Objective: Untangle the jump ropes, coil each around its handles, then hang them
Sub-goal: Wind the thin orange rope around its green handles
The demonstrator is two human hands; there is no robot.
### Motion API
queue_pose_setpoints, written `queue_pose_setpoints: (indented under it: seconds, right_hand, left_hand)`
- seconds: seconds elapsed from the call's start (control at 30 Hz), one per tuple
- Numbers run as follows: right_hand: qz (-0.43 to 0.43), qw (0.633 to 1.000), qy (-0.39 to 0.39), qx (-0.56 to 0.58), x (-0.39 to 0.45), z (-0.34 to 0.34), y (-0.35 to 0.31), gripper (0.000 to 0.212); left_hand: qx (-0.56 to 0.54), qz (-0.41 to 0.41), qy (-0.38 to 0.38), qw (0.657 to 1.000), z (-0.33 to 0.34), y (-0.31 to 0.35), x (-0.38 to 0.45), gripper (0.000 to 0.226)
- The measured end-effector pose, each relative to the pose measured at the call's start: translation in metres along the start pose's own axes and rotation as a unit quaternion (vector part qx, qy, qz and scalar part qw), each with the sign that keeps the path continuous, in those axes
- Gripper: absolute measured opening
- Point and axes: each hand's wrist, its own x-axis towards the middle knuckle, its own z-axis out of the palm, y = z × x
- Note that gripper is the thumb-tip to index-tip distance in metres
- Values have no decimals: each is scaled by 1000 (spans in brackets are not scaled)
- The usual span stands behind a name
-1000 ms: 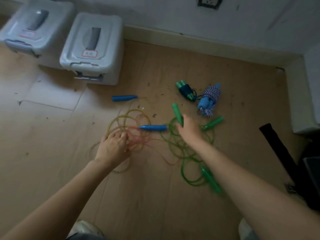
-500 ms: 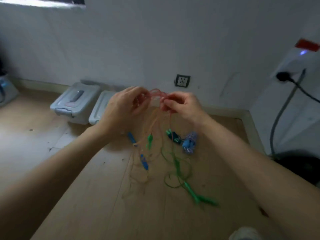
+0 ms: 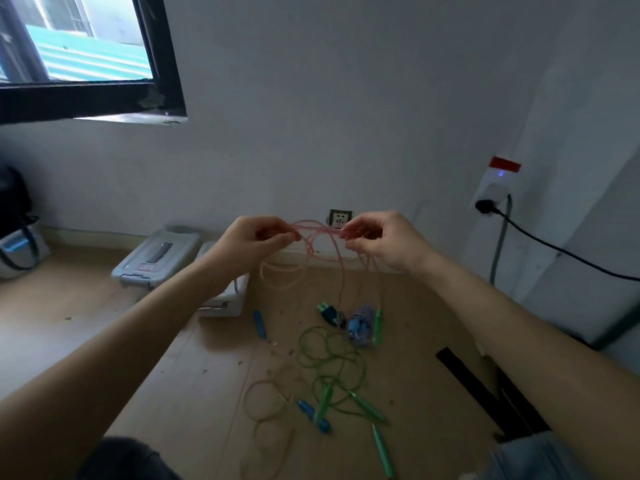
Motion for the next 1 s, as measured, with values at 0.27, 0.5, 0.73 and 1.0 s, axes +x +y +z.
queue_pose_setpoints:
  seconds: [0.27, 0.5, 0.73, 1.0]
  right_hand:
    - [53, 981, -159, 102, -25, 4, 10, 48]
    - [67, 973, -57, 212, -21, 23, 10, 8]
    - [106, 953, 52, 279, -25, 6, 17, 9]
    - [46, 991, 69, 108, -34, 16, 10, 14]
  left_hand:
    - [57, 75, -136, 986, 20, 3, -10, 27]
    - [-65, 15, -114, 991, 28, -9, -9, 32]
    - [-295, -164, -47, 940, 9, -19, -17, 12]
    - [-394, -171, -99, 898, 10, 1, -22, 29]
